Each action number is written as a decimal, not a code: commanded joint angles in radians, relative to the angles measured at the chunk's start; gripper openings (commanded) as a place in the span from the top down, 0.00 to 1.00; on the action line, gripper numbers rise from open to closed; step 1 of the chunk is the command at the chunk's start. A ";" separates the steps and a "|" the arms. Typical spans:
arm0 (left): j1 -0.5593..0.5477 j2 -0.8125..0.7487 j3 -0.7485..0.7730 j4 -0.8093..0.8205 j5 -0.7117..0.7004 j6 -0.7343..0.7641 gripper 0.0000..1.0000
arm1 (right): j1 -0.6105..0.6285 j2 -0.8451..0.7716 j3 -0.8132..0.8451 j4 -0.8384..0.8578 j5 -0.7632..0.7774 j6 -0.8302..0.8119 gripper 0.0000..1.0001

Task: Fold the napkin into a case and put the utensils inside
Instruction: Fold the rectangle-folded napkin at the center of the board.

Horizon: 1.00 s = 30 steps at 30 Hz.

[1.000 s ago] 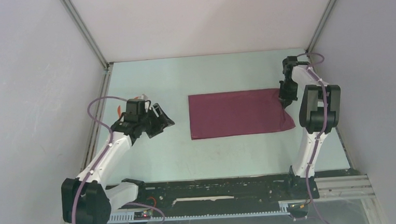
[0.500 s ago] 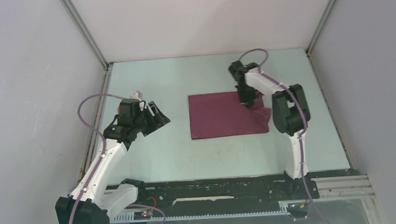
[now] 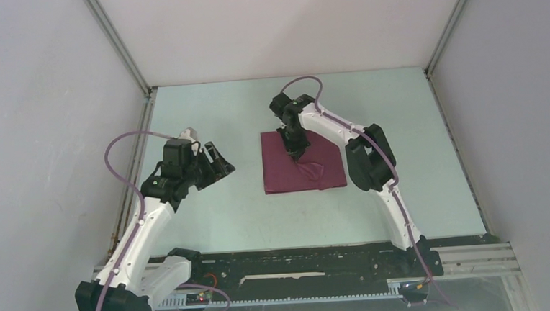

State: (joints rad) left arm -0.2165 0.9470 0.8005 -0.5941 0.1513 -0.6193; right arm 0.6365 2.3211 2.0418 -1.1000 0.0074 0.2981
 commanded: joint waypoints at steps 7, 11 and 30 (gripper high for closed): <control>-0.005 -0.026 0.020 0.008 0.000 0.018 0.26 | 0.003 0.059 0.126 0.030 -0.227 0.041 1.00; -0.005 -0.029 0.030 0.003 0.003 0.020 0.27 | 0.006 0.089 0.185 0.017 -0.266 0.051 1.00; -0.004 -0.047 0.042 -0.009 0.005 0.020 0.26 | 0.011 0.186 0.308 -0.002 -0.314 0.070 1.00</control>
State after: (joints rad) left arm -0.2169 0.9222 0.8005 -0.5991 0.1532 -0.6193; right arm 0.6415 2.4855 2.2826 -1.0893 -0.2817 0.3477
